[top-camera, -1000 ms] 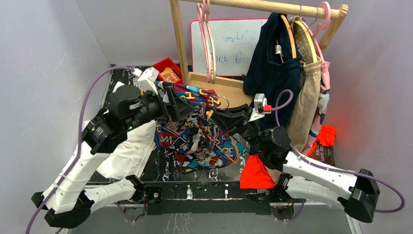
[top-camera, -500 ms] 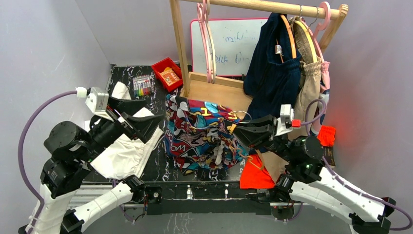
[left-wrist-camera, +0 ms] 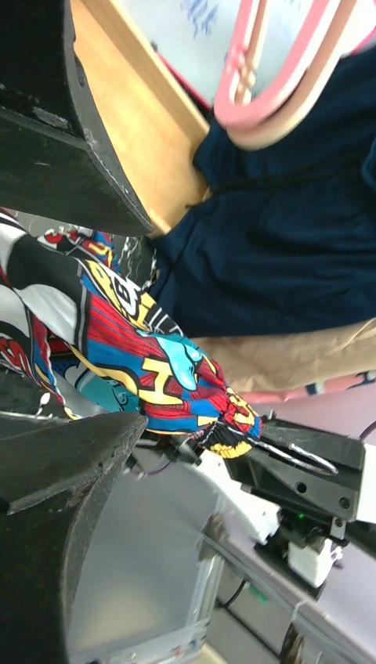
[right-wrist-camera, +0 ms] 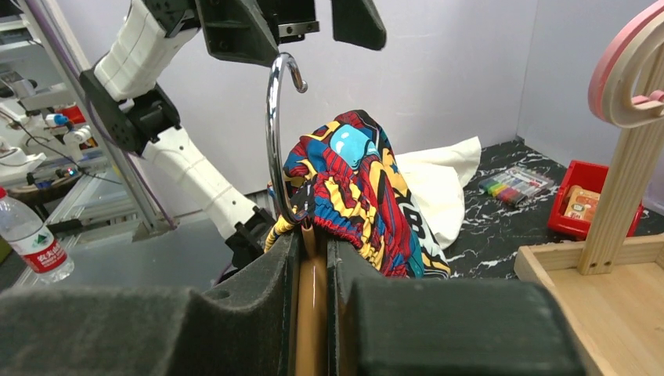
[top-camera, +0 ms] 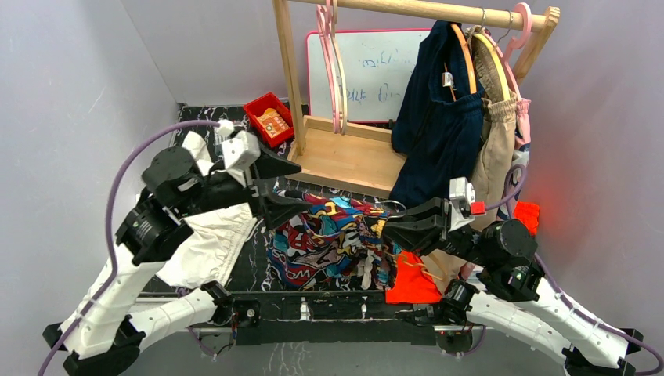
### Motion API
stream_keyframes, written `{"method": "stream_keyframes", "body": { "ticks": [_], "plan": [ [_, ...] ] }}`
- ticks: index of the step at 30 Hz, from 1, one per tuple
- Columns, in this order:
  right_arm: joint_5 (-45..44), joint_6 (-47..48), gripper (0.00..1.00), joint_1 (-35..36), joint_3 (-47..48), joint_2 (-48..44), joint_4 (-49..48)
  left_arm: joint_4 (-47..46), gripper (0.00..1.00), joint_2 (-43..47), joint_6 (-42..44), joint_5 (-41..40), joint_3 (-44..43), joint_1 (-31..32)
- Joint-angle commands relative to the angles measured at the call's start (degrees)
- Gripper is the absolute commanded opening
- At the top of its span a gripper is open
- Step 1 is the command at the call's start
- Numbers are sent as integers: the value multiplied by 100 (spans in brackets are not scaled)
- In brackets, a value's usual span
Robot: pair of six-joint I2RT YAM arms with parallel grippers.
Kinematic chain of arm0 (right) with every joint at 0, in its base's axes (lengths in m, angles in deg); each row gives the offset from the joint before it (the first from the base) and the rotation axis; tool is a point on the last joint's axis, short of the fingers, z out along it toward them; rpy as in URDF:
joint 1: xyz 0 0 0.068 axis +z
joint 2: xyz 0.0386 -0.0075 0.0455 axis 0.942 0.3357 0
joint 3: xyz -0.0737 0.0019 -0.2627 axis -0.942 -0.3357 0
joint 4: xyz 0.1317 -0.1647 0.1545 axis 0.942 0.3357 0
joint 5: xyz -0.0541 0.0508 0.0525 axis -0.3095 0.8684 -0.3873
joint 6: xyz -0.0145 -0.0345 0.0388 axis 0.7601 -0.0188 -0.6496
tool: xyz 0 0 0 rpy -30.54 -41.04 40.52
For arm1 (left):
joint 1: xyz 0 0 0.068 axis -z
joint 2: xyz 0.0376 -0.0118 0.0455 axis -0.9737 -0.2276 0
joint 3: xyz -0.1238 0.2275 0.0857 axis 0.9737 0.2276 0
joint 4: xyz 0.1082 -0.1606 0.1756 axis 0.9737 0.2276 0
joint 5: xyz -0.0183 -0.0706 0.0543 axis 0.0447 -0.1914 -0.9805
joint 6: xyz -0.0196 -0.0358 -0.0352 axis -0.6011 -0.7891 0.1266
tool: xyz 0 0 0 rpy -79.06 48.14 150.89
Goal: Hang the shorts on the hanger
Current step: Hang the shorts on the hanger.
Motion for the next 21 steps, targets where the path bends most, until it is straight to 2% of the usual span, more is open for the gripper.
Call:
{"method": "stream_keyframes", "body": {
  "ticks": [1, 14, 17, 21],
  "plan": [
    [76, 68, 0, -8, 217, -109, -452, -165, 79, -179, 70, 1009, -146, 0],
    [384, -91, 0, -8, 237, 175, -683, -43, 72, -202, 220, 1543, 321, 1],
    [297, -181, 0, -8, 208, 192, -820, 37, 68, -177, 242, 1188, 367, -1],
    [116, -157, 0, -10, 244, 150, -739, 73, 60, 411, 81, 279, 785, 0]
  ]
}}
